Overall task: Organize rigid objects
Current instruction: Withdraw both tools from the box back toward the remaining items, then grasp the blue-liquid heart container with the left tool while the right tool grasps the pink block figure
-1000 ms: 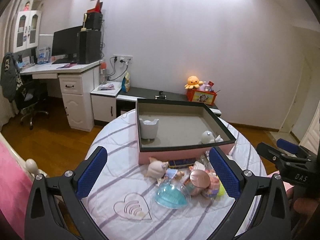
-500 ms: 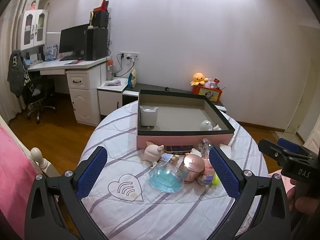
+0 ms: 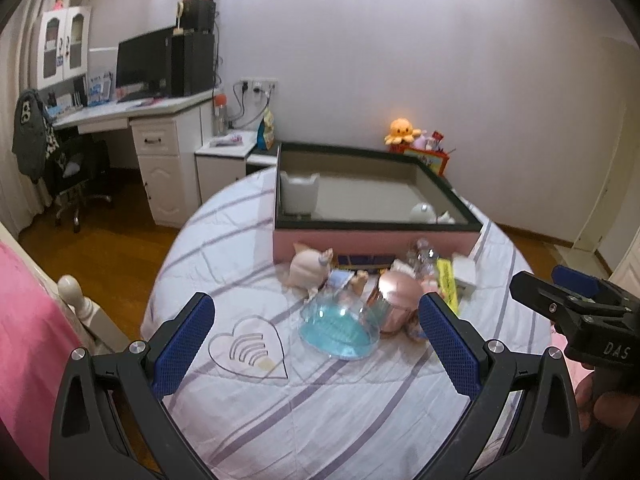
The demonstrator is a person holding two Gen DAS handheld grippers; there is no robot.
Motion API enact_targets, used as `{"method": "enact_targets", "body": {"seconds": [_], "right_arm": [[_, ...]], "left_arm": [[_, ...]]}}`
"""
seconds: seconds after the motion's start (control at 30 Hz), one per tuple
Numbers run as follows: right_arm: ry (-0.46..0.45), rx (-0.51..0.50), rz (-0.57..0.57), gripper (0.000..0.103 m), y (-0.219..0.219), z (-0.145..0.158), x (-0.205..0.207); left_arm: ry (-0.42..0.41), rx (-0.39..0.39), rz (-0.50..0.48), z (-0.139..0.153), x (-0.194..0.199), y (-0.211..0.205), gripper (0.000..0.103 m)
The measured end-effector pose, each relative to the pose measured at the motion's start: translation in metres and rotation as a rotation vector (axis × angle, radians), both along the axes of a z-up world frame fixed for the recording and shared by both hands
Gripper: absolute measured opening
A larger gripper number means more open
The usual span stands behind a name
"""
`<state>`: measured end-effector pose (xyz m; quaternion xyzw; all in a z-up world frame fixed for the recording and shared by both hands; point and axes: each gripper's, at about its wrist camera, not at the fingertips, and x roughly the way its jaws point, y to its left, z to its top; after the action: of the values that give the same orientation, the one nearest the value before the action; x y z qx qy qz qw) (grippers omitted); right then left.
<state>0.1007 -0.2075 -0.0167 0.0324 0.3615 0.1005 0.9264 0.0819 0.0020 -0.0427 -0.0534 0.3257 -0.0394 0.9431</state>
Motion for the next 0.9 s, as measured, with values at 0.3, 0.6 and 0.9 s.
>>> {"method": "enact_targets", "body": {"seconds": [0.3, 0.6, 0.9], "right_arm": [[0.084, 0.001, 0.05, 0.091, 0.014, -0.03, 0.019], [0.147, 0.023, 0.115, 0.07, 0.024, -0.048, 0.037], [0.154, -0.021, 0.186, 0.058, 0.042, -0.059, 0.05]], "left_arm": [[0.101, 0.002, -0.031, -0.036, 0.019, -0.006, 0.103], [0.169, 0.016, -0.077, -0.068, 0.036, -0.015, 0.103], [0.188, 0.027, -0.107, -0.083, 0.061, -0.021, 0.102]]}}
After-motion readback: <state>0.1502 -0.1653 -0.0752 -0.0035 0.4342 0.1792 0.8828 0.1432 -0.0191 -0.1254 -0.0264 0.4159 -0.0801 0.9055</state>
